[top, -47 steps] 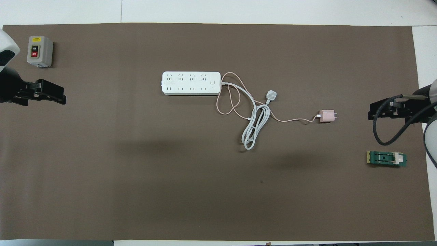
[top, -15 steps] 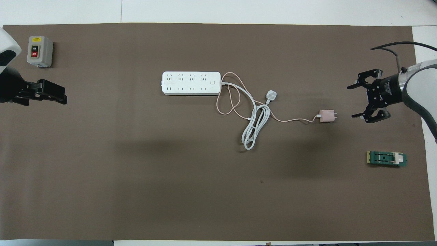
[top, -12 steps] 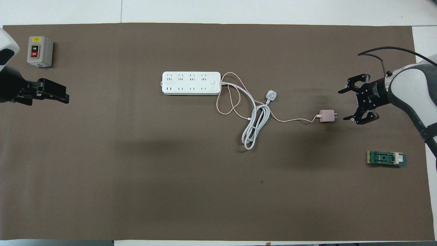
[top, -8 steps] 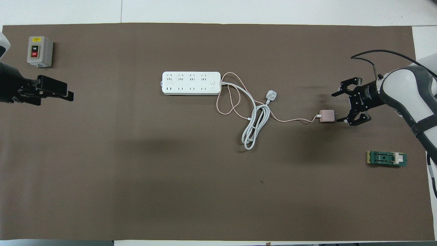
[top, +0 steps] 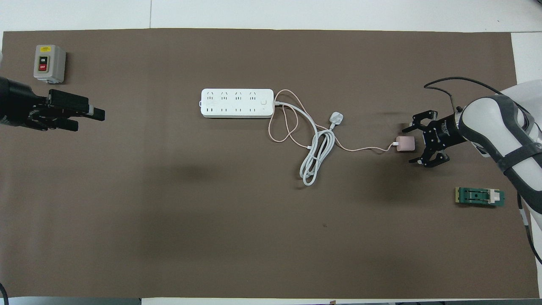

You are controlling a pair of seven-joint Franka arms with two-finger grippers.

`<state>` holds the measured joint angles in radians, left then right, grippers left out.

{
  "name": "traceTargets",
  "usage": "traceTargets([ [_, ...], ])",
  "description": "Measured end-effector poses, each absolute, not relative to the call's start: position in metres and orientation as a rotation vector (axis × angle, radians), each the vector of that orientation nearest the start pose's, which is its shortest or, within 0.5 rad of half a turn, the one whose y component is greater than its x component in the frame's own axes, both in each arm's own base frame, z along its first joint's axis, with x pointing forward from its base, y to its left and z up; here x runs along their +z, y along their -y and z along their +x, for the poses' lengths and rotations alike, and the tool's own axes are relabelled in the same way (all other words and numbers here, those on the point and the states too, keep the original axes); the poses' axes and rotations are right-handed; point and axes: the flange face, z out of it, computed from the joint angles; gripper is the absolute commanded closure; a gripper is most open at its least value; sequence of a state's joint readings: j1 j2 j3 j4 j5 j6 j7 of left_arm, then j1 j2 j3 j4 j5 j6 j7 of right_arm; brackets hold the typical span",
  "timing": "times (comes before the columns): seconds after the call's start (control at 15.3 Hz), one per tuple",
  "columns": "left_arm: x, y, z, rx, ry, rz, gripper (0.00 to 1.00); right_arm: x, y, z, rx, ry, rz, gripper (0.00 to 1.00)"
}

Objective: Plug charger into power strip
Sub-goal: 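Reach the left gripper to the white power strip end and grasp it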

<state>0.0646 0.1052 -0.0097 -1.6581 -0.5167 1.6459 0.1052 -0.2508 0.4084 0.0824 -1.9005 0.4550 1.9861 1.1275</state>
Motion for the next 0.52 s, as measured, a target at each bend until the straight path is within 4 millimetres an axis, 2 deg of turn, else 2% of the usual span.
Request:
traceTargets([
  [0.26,0.511,0.017,0.591,-0.096,-0.031,2.451,0.0,0.27,0.077,0.59,0.662,-1.994,-2.01,0.01],
  [0.52,0.487,0.023,0.599,-0.133,-0.097,2.269,0.0,0.266,0.084,0.588,0.619,-1.919,-2.062,0.01],
])
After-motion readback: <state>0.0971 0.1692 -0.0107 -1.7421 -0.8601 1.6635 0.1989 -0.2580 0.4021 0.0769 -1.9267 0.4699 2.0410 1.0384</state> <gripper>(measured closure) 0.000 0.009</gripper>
